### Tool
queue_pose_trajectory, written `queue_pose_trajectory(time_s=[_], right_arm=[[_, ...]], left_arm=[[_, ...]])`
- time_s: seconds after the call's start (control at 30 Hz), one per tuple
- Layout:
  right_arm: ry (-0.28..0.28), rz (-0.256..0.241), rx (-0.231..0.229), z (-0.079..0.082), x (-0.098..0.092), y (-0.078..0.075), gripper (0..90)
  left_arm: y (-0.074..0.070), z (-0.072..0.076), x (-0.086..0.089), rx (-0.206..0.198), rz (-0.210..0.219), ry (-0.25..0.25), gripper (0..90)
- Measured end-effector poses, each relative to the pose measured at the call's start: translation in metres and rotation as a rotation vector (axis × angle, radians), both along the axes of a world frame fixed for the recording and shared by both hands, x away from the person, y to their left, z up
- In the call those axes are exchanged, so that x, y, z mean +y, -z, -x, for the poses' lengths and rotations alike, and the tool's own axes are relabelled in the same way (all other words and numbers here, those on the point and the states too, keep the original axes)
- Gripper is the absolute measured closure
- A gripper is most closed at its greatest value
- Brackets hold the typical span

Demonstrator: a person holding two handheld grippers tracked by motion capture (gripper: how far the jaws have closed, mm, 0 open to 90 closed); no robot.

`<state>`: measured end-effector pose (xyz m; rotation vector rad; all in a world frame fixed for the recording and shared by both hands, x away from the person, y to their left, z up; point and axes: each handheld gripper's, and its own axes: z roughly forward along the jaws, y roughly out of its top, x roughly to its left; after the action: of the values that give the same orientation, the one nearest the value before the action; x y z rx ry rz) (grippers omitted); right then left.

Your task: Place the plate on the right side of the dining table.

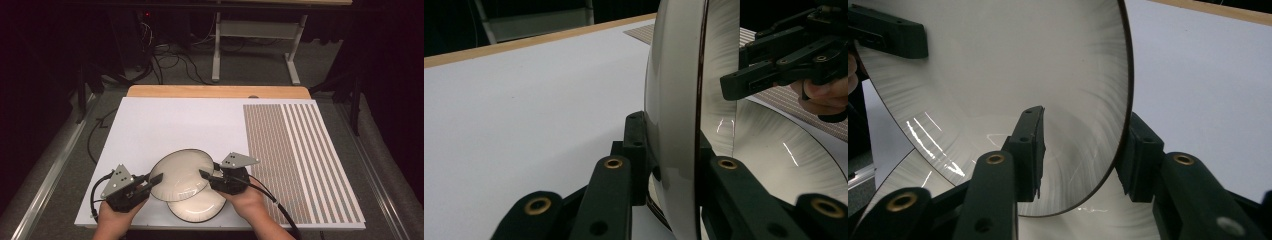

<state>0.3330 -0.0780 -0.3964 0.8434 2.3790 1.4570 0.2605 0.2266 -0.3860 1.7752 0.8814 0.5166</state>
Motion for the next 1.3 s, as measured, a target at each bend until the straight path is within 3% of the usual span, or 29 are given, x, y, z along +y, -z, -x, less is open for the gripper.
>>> queue_pose_trajectory(time_s=[0.37, 0.5, 0.53, 0.77, 1.17, 1.3], right_arm=[[0.039, -0.042, 0.043, -0.006, -0.005, 0.004, 79.8], [0.035, -0.048, 0.053, -0.007, -0.006, 0.004, 81.4], [0.036, -0.054, 0.067, -0.007, -0.007, 0.002, 82.1], [0.034, -0.057, 0.054, -0.003, -0.014, -0.005, 83.3], [0.043, -0.069, 0.011, 0.003, -0.032, -0.023, 84.4], [0.049, -0.072, 0.004, 0.005, -0.039, -0.029, 84.7]], left_arm=[[0.000, 0.000, 0.000, 0.004, 0.007, -0.002, 78.5], [0.001, -0.001, 0.001, 0.026, 0.036, -0.006, 79.1], [0.001, -0.002, 0.001, 0.048, 0.047, -0.011, 79.5], [-0.001, 0.000, -0.003, 0.050, 0.049, -0.004, 80.0], [-0.014, -0.001, -0.019, -0.004, 0.065, 0.010, 79.5], [-0.017, -0.003, -0.024, -0.006, 0.077, 0.020, 79.3]])
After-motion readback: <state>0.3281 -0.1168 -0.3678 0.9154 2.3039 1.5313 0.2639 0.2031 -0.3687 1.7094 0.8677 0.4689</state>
